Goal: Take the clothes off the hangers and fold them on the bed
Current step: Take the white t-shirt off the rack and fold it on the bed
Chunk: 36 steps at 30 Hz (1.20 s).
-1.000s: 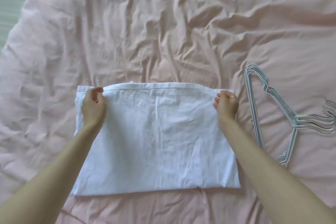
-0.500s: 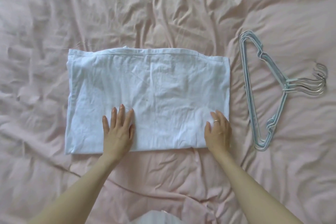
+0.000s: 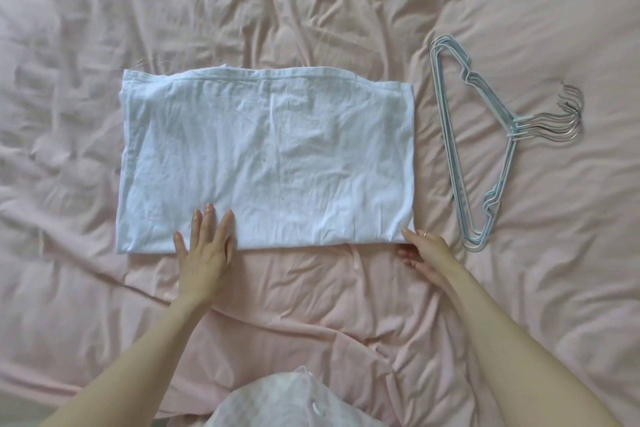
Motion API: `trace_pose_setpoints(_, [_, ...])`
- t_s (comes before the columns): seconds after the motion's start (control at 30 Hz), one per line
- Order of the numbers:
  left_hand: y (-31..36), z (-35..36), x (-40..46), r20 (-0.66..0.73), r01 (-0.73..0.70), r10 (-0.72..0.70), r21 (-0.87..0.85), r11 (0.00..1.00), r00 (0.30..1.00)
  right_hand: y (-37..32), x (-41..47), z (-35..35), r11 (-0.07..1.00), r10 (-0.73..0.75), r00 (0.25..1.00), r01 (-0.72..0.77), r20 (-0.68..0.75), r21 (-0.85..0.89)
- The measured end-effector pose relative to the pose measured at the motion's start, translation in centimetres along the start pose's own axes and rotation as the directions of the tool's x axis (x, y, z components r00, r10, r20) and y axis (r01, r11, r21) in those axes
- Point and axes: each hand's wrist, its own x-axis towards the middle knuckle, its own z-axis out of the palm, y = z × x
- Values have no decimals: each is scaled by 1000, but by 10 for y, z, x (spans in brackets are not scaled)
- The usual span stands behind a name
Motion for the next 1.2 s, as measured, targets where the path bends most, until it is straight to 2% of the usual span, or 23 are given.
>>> trace_pose_setpoints(0.07, [-3, 1, 2, 15, 14, -14, -5, 1000, 1000, 0, 3, -7, 998, -26, 998, 29, -61, 52])
trace_pose_setpoints(0.2, [-4, 0, 7, 74, 22, -23, 15, 1000, 997, -3, 12, -21, 995, -97, 981, 90, -165, -45])
trace_pose_setpoints(0.33, [-8, -6, 6, 96, -15, 12, 34, 999, 995, -4, 18, -15, 978, -97, 970, 50, -222, -205])
trace_pose_setpoints(0.43, [-21, -6, -2, 39, -48, 47, 22, 999, 998, -11, 12, 1, 929, -89, 956, -21, -280, -369])
trace_pose_setpoints(0.5, [-32, -6, -8, 7, 30, -30, 1, 1000, 1000, -13, 3, 11, 842, -173, 915, -55, -365, -537])
trace_pose_setpoints(0.57, [-46, -9, -14, -6, 134, -135, -30, 990, 991, -14, -18, 27, 750, -343, 850, -8, -399, -661])
trace_pose_setpoints(0.6, [-54, -11, -17, -9, 172, -173, -41, 984, 985, -14, -26, 36, 668, -455, 823, 63, -340, -741])
trace_pose_setpoints(0.67, [-70, -14, -18, -26, 197, -199, -68, 978, 980, -8, -37, 58, 455, -630, 765, 224, -134, -862])
trace_pose_setpoints(0.73, [-85, -15, -16, -124, 184, -208, -182, 966, 970, 0, -41, 83, 292, -703, 709, 370, 65, -882])
trace_pose_setpoints(0.8, [-94, -20, -12, -166, 284, -364, -374, 883, 916, 3, -51, 111, 184, -688, 689, 468, 227, -864])
trace_pose_setpoints(0.87, [-99, -26, -8, -159, 390, -537, -526, 756, 828, 7, -61, 137, 82, -582, 716, 524, 386, -848])
trace_pose_setpoints(0.9, [-101, -30, -8, -125, 422, -607, -608, 672, 785, 9, -65, 147, 44, -547, 710, 553, 443, -832])
trace_pose_setpoints(0.97, [-104, -39, -6, 40, 442, -709, -807, 392, 704, 13, -72, 165, -4, -513, 689, 594, 512, -804])
trace_pose_setpoints(1.0, [-106, -40, -5, 122, 416, -710, -872, 257, 694, 15, -75, 171, -13, -487, 695, 600, 529, -800])
trace_pose_setpoints(1.03, [-111, -40, -5, 169, 395, -690, -900, 182, 704, 18, -77, 178, -19, -455, 711, 594, 536, -804])
trace_pose_setpoints(1.1, [-116, -39, -6, 199, 380, -642, -912, 155, 740, 24, -76, 182, -27, -407, 747, 565, 526, -825])
trace_pose_setpoints(1.2, [-125, -44, -9, 259, 346, -602, -938, 30, 755, 26, -71, 182, -32, -352, 783, 537, 513, -843])
